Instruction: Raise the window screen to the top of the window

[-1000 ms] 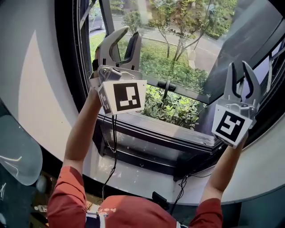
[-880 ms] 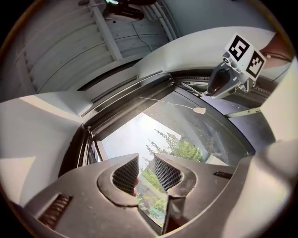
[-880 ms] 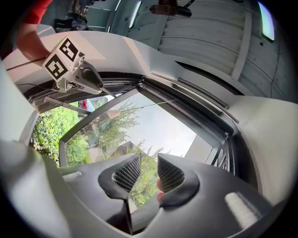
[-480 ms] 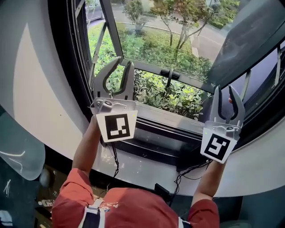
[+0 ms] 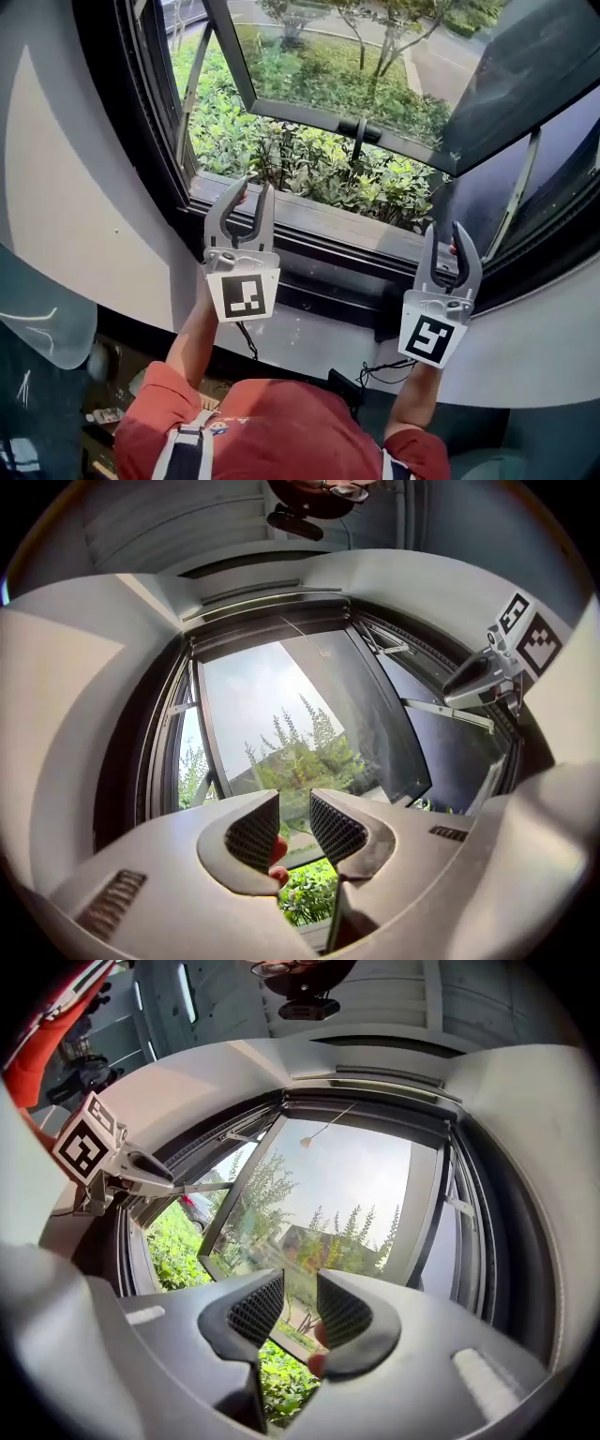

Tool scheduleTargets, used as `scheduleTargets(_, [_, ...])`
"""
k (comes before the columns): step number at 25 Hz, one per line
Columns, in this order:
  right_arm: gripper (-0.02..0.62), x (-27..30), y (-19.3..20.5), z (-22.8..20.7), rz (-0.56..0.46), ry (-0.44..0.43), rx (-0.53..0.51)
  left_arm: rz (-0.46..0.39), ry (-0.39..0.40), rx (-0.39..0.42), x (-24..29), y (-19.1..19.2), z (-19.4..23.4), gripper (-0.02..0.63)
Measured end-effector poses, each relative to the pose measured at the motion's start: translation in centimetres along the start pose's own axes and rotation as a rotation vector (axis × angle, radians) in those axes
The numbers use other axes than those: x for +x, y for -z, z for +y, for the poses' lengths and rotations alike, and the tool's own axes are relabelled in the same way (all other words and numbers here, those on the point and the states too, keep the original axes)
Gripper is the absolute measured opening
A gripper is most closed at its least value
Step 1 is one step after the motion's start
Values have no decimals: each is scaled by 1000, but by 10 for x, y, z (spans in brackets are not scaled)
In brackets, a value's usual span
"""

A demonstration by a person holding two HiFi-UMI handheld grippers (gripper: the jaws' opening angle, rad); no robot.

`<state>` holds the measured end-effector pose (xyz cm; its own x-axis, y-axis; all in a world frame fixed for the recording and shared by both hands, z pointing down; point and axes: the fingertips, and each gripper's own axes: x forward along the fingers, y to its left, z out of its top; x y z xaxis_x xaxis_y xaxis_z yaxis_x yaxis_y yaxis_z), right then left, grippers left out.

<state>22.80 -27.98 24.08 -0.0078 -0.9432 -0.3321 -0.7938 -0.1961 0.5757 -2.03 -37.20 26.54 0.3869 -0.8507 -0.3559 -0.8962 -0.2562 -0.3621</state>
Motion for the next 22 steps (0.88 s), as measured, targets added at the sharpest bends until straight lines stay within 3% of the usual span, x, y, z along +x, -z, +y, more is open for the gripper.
scheduleTargets(5, [117,-30,34,26,52,5,142,72,25,-46,-25,31,-17,104])
scheduleTargets(12, [117,-66,59,61,106,-2,324,146,54,-239,-63,64,-41,104])
scheduleTargets(16, [115,-85,69,66,89,85,428,183,120,-275,-81,81,-62,104])
scheduleTargets(19, [115,-90,81,76,117,91,487,218,146,-304,-90,92,-69,104])
scheduleTargets(22, [115,-90,92,81,151,89,470,268,136,-289,-96,105,-72,104])
